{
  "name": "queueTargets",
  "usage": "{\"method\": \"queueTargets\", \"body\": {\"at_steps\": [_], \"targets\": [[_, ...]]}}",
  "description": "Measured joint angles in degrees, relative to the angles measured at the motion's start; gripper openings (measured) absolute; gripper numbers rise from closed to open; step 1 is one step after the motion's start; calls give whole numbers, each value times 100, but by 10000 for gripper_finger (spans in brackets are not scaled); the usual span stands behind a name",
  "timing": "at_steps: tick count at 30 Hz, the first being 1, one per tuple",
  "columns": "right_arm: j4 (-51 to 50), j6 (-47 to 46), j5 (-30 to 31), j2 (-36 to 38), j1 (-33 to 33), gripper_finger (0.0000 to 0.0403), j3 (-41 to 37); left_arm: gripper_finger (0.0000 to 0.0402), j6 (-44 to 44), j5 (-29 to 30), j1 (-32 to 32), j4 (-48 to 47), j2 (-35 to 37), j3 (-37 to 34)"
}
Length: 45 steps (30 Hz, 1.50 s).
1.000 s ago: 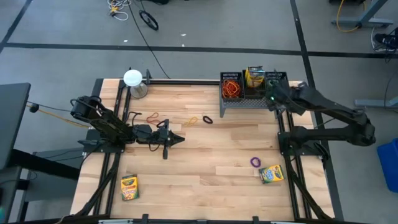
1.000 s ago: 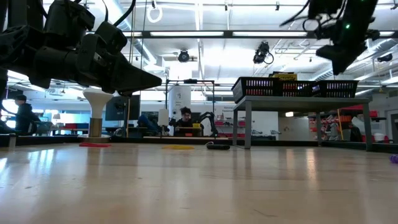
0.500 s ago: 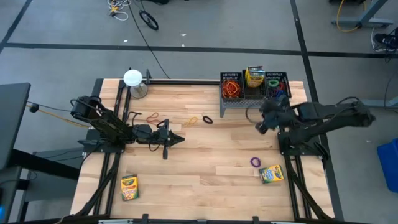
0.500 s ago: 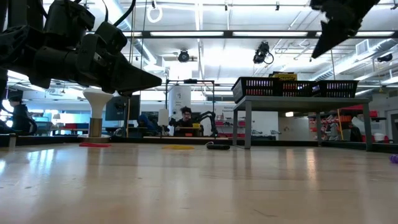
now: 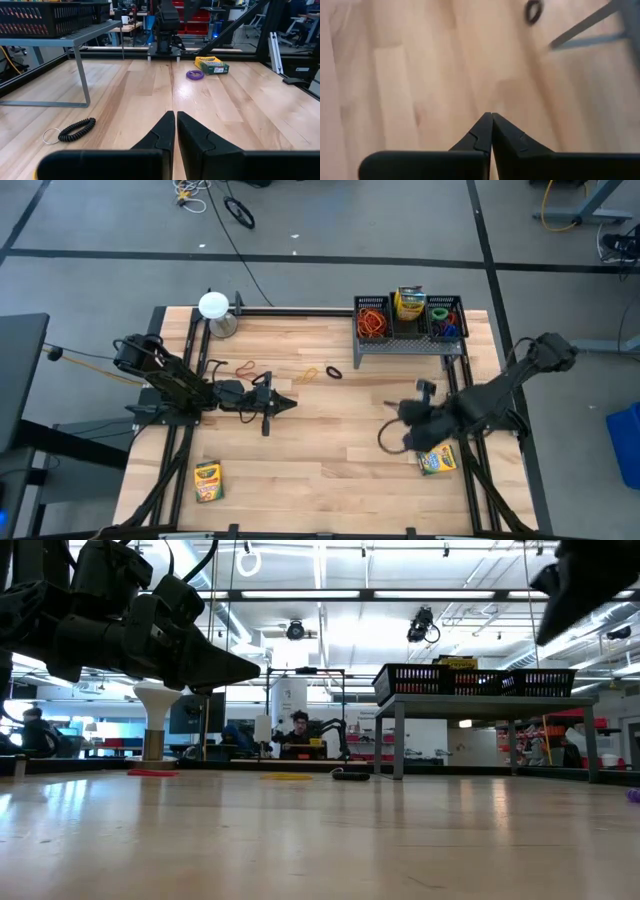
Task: Pick & Place Office Desk Supplies
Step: Put the purple spring keychain into the right black bin on the shelf
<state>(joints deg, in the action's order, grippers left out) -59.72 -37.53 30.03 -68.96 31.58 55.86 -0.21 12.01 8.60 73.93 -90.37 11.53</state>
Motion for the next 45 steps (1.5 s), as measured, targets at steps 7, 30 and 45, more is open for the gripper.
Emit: {"method": "queueTargets", "body": {"at_steps": [7,30,45], "targets": [[-11,-368,-753,-1001,214,16,0,23,-1312,-43,3,0,0,0],[68,572,-1859,-2081,92,164,-302,23,-1665,-42,-2,2,0,-2],[1274,1434,-2599,-2038,-515,125,-1314,23,-1650,0,-2,1,0,-2]]}}
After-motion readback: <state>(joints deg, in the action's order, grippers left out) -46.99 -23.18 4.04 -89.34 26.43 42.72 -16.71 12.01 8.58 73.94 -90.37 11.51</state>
